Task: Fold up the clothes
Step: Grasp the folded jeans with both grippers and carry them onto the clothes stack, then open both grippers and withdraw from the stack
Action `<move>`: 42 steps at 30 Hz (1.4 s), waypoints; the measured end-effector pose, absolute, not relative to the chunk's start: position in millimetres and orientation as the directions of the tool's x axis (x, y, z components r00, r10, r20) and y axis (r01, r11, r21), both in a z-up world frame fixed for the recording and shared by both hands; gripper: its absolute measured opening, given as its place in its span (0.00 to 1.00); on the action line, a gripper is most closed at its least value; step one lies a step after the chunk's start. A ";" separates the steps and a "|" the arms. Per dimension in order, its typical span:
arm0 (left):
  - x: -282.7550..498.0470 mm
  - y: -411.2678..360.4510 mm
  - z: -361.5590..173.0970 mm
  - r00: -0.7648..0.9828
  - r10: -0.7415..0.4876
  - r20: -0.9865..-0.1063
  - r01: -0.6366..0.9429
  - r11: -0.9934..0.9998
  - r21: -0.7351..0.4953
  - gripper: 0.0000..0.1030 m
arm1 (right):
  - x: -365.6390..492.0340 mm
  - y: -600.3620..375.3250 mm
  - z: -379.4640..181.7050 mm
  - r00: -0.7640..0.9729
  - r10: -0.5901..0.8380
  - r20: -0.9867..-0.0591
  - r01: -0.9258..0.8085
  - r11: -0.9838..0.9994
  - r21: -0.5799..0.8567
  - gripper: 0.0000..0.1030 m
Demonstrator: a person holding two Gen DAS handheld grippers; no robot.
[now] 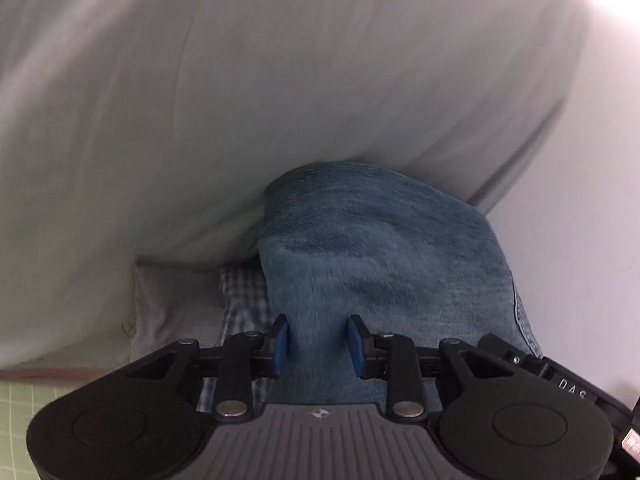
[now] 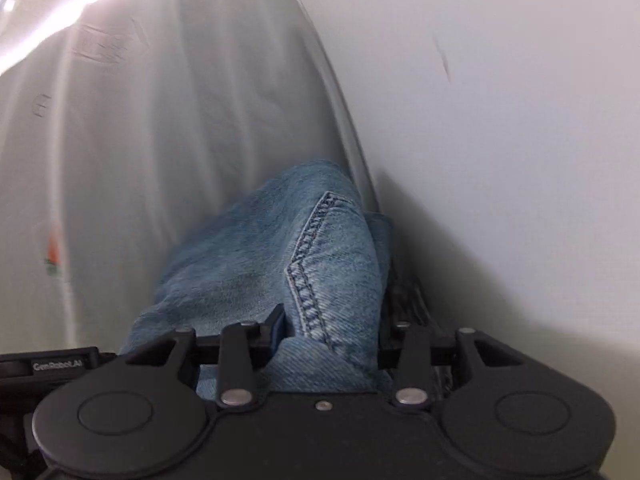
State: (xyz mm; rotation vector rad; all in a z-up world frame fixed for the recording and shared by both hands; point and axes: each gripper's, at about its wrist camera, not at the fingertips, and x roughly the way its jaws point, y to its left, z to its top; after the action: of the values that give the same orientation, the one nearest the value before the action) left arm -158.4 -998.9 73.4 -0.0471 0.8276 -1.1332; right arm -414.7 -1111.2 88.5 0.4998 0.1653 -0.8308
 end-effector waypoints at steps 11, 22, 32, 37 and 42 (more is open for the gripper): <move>-152.0 -1007.8 40.7 0.238 -0.798 -0.554 0.816 0.473 -0.332 0.57 | -390.0 -1117.3 40.9 0.579 -0.745 -0.330 0.815 0.532 0.229 0.48; -254.7 -864.1 63.5 0.271 -0.833 -0.482 0.871 0.425 -0.245 1.00 | -445.9 -985.5 74.0 0.523 -0.799 -0.297 0.846 0.529 0.066 1.00; -350.9 -722.5 71.2 0.364 -0.796 -0.484 0.881 0.462 -0.097 1.00 | -526.1 -824.3 71.2 0.512 -0.788 -0.341 0.846 0.531 0.043 1.00; -372.0 -668.3 54.3 0.316 -0.777 -0.544 0.877 0.458 -0.144 1.00 | -551.7 -770.1 57.2 0.500 -0.767 -0.403 0.847 0.529 0.045 1.00; -396.3 -628.5 40.8 0.300 -0.764 -0.572 0.883 0.449 -0.136 1.00 | -573.2 -725.8 38.9 0.488 -0.742 -0.460 0.846 0.532 0.040 1.00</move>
State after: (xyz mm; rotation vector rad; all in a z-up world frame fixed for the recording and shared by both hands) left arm -396.3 -628.5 40.8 0.2201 0.6254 -1.1047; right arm -573.2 -725.8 38.9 0.2773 0.4170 -0.9799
